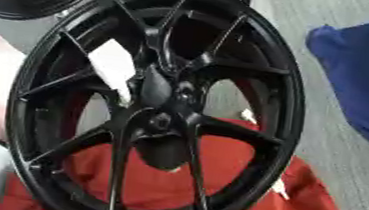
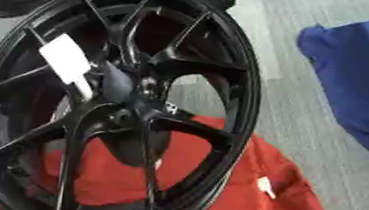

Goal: Pull the pin out of the wheel hub.

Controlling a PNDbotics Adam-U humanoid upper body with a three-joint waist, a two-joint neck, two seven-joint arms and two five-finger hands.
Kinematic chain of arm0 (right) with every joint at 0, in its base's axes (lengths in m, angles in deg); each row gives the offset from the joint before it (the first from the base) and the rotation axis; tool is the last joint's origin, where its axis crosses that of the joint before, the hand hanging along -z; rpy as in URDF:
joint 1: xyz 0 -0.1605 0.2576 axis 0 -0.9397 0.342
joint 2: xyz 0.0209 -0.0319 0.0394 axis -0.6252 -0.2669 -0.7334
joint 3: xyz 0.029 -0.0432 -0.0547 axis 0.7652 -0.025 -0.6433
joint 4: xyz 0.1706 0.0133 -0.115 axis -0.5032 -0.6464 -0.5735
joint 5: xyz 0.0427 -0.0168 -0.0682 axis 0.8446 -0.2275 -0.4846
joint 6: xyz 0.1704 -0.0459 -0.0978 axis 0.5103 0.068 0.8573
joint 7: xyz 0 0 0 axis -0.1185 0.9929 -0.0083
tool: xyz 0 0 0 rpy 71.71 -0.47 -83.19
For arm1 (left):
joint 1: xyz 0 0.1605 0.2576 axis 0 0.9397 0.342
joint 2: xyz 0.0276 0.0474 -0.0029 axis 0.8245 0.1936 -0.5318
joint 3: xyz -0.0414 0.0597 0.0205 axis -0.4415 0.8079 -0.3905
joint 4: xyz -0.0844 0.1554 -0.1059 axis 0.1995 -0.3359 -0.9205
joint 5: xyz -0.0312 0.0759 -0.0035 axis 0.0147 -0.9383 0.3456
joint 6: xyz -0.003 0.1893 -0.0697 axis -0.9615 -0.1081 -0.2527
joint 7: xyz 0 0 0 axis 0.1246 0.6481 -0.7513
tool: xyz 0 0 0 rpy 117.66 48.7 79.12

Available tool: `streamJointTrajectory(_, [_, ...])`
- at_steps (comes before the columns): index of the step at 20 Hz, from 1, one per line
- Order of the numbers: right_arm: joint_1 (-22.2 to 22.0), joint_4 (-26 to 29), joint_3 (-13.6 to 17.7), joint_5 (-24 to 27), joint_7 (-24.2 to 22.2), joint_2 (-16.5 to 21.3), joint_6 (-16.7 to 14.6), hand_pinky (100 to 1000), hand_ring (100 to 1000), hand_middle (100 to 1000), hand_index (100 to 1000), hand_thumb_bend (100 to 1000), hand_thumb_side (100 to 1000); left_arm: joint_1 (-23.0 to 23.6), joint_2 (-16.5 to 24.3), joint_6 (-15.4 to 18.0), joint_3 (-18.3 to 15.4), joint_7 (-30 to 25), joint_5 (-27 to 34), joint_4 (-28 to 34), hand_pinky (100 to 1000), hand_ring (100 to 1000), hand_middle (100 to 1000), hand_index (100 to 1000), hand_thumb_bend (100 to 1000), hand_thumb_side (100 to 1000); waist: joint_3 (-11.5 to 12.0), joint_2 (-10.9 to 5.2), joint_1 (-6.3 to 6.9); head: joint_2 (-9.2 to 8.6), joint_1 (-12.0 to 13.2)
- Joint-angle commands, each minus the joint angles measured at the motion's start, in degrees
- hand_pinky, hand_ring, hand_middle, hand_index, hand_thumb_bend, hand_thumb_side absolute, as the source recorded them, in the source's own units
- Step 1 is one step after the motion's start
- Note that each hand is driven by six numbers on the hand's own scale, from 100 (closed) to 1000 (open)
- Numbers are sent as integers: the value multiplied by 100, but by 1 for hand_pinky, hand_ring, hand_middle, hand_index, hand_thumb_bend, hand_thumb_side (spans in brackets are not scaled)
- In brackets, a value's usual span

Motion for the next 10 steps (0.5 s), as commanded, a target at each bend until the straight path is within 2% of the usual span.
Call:
streamJointTrajectory(1, [1,109,13,-28,-9,183,3,864,641,633,774,100,587,-251,-108,80,90,-66,-42,-190,835,780,740,860,548,511,6,-156,-46,53,206])
streamJointTrajectory(4, [-9,101,11,-25,-12,185,2,864,641,633,774,100,586,-411,-271,151,191,-126,-52,-348,836,783,745,862,559,507,1,-176,-49,102,364])
streamJointTrajectory(10, [-9,90,-6,-9,-25,185,4,864,640,633,774,100,585,-655,-507,304,448,-196,-50,-596,837,784,748,863,577,509,-17,-208,-56,66,509])
